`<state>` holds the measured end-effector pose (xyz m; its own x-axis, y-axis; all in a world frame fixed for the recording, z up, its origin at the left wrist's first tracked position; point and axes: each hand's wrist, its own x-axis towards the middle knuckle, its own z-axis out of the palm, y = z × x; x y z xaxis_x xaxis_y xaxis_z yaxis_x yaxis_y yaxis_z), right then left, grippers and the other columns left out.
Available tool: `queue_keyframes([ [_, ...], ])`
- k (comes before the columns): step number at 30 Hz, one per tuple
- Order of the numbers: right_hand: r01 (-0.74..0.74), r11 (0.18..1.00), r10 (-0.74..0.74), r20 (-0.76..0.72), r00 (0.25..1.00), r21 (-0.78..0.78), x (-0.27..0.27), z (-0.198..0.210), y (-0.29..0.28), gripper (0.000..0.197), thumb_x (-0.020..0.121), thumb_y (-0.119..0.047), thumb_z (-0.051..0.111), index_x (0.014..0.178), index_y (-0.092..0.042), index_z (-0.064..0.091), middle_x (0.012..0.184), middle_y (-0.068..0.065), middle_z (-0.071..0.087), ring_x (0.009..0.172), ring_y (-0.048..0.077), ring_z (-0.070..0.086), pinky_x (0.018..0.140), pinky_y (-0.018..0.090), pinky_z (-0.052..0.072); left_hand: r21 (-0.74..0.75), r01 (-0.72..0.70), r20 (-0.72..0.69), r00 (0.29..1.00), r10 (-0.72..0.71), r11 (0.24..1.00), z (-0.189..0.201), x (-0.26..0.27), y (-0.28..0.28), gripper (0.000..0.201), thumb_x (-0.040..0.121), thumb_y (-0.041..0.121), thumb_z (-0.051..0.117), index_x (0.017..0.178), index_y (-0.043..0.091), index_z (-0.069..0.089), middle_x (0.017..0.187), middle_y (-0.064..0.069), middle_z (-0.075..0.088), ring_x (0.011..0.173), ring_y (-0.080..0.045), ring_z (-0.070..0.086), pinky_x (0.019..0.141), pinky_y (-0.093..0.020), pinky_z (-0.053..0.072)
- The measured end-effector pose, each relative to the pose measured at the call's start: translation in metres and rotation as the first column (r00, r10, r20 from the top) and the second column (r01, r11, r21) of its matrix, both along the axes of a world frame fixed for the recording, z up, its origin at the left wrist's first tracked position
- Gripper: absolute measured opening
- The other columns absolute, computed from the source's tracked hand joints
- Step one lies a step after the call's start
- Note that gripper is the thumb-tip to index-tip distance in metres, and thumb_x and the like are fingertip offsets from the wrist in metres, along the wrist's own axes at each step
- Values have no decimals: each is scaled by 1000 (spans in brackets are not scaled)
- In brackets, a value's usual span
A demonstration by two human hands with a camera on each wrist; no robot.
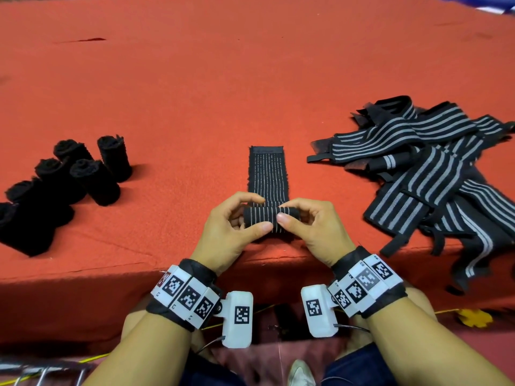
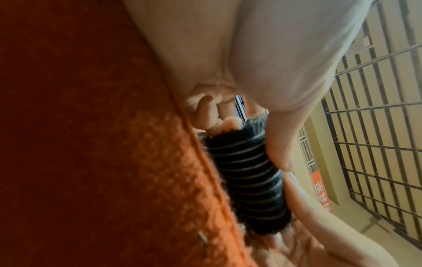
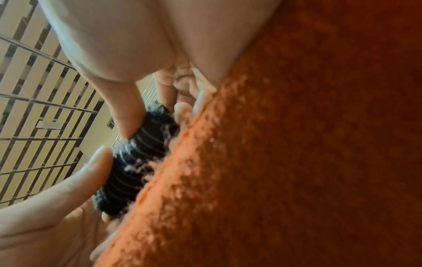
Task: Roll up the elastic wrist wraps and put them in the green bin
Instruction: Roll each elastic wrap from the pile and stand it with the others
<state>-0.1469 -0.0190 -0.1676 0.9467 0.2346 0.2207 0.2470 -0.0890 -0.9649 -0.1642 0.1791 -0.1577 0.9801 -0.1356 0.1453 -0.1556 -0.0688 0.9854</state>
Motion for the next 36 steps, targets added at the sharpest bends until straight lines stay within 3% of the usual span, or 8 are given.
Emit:
queue_keyframes([
  [7,-106,994,107,35,994,-8,-2,4,-1,40,81,-7,81,117,-18,68,110,1,72,103,18,68,91,31,54,-10,-92,-36,995,92,996,1,-1,-1,24,77,22,83,99,14,77,95,-7,78,87,-18,72,86,-38,58],
  [11,-56,994,63,74,995,-90,-1,4,0,28,83,-5,81,107,-17,73,100,-3,73,92,4,66,84,20,50,35,-93,-36,995,94,995,3,0,-2,16,81,23,84,93,16,78,89,-8,77,82,-15,70,77,-28,56],
  [17,19,988,-10,59,998,-156,1,1,2,13,88,-15,77,97,-24,73,82,-17,69,75,-3,59,73,15,46,105,-76,33,997,72,992,-1,2,0,32,70,44,84,98,33,75,90,-27,66,73,-20,53,70,-39,47],
  [22,28,984,-11,96,995,-175,0,0,3,18,85,-28,76,101,-20,73,90,-12,67,80,4,61,75,22,48,115,-87,20,996,86,990,0,1,-1,24,76,46,79,94,30,77,90,-14,73,79,-23,61,83,-56,53],
  [25,11,995,-3,83,997,-102,0,2,3,21,84,-20,74,105,-21,72,100,-4,70,93,18,67,83,32,54,129,-108,-1,994,109,986,2,1,-2,12,85,36,77,91,26,78,88,-7,76,80,-15,64,84,-49,54],
  [28,35,993,-27,81,996,-110,2,1,2,17,89,-12,73,102,-22,73,96,-4,74,88,14,68,84,36,54,167,-116,17,993,115,979,0,2,-3,5,88,30,78,91,26,77,79,-6,72,72,-11,58,73,-41,51],
  [31,83,988,-73,88,993,-126,5,-1,3,11,91,-16,71,99,-23,76,91,-1,75,85,25,68,83,43,55,169,-112,37,994,107,979,-3,2,0,27,80,20,86,102,29,74,65,11,54,58,-5,42,59,-21,37],
  [36,95,986,-87,67,994,-135,5,0,2,9,92,-24,68,91,-28,76,88,5,75,83,30,67,83,51,54,222,-82,95,994,63,972,-6,4,1,37,77,14,87,103,35,74,102,15,65,59,-4,41,61,-17,38],
])
